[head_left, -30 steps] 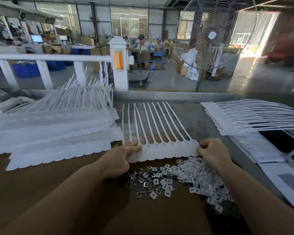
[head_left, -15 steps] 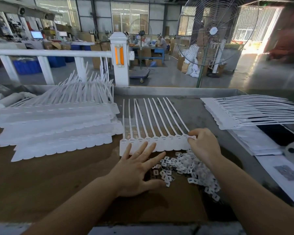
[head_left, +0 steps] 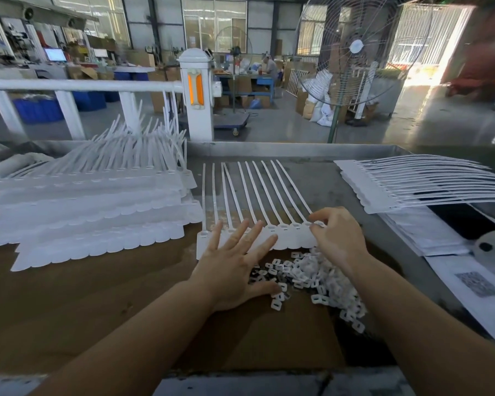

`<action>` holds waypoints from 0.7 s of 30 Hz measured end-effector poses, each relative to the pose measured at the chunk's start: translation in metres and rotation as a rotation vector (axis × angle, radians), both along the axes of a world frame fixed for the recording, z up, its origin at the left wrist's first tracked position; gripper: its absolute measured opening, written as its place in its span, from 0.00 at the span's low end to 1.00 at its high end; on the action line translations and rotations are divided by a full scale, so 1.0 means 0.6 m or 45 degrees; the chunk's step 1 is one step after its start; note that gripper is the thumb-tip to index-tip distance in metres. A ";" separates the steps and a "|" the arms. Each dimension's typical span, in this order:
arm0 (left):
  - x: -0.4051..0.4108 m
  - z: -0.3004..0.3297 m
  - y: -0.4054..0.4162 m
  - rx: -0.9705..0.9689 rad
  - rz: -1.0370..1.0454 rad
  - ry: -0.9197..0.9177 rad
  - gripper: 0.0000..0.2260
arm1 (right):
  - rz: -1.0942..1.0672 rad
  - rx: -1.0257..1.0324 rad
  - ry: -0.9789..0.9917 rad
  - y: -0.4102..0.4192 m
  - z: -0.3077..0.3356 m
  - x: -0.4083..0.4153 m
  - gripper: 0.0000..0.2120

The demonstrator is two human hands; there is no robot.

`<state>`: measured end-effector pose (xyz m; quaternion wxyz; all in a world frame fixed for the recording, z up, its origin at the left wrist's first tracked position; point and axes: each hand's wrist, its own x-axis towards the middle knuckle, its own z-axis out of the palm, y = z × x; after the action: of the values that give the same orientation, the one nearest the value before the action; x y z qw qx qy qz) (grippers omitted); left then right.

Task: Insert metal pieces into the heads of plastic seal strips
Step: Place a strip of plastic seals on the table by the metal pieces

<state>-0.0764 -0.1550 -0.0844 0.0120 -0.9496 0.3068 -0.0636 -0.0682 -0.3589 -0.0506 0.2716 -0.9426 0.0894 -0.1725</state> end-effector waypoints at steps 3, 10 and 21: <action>-0.012 -0.002 -0.038 -0.046 -0.017 -0.018 0.40 | -0.024 0.015 -0.050 -0.006 0.010 0.001 0.10; -0.050 -0.001 -0.151 -0.045 -0.191 0.065 0.47 | -0.044 0.061 -0.186 -0.005 0.035 0.005 0.12; -0.039 0.002 -0.200 0.066 -0.184 0.062 0.44 | -0.027 0.092 -0.209 0.001 0.035 0.004 0.11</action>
<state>-0.0995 -0.2751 -0.0829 0.0246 -0.9256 0.3762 -0.0330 -0.0656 -0.3585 -0.0299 0.3101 -0.9138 0.0831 -0.2487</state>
